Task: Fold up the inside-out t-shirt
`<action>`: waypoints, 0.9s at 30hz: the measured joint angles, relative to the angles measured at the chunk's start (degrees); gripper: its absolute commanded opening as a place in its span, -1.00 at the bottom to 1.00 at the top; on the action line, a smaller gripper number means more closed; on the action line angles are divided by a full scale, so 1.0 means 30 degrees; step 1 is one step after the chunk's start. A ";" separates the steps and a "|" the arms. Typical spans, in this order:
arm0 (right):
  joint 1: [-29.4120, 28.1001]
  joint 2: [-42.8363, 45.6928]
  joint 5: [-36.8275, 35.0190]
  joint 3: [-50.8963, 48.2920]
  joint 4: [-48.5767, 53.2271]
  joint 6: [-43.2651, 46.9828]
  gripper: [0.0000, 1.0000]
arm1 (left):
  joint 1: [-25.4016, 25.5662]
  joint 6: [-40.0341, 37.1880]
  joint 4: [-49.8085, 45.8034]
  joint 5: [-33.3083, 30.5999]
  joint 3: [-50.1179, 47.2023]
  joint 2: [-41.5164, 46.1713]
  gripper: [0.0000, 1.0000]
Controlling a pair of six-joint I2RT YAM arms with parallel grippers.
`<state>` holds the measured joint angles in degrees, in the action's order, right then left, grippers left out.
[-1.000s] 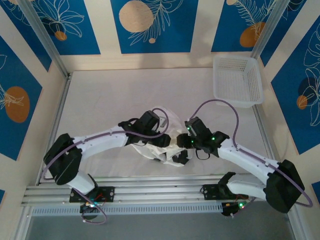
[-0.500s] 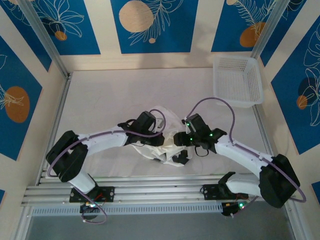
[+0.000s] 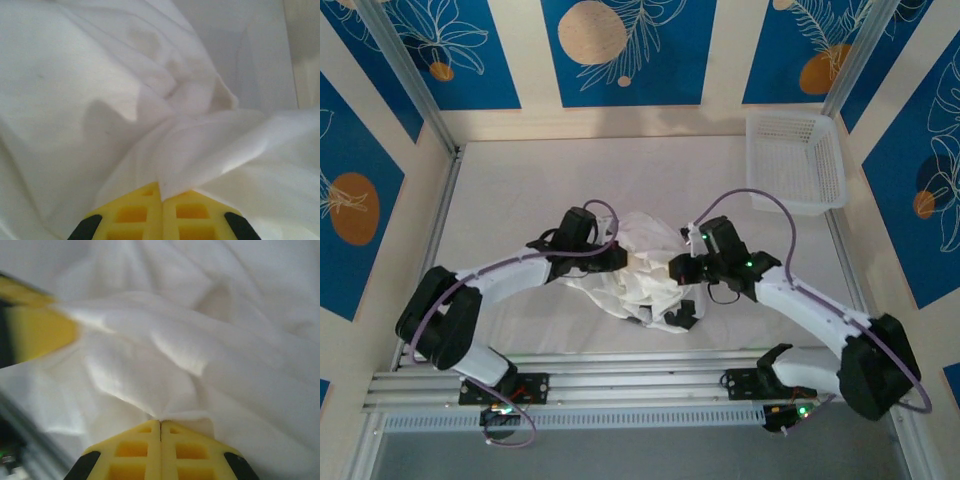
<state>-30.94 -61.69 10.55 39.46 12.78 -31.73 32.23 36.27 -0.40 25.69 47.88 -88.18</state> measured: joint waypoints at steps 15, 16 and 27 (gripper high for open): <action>0.1734 0.1734 0.4255 -0.2951 -0.4568 -0.3490 -1.00 | 0.4167 -0.4233 -0.0022 -0.3752 -0.2339 0.8488 -0.25; 0.1734 0.1632 0.4335 -0.2943 -0.4707 -0.3577 -1.00 | 0.4590 -0.4415 0.0168 -0.3781 -0.2339 0.8335 -0.25; 0.1333 0.1515 0.4641 -0.2441 -0.4962 -0.4058 -1.00 | 0.4874 -0.4663 0.4146 -0.2229 -0.2324 0.2135 -0.24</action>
<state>-26.94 -57.14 24.47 32.14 -2.11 -43.90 46.85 22.28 12.03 19.00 40.91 -81.78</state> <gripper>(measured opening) 0.046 0.419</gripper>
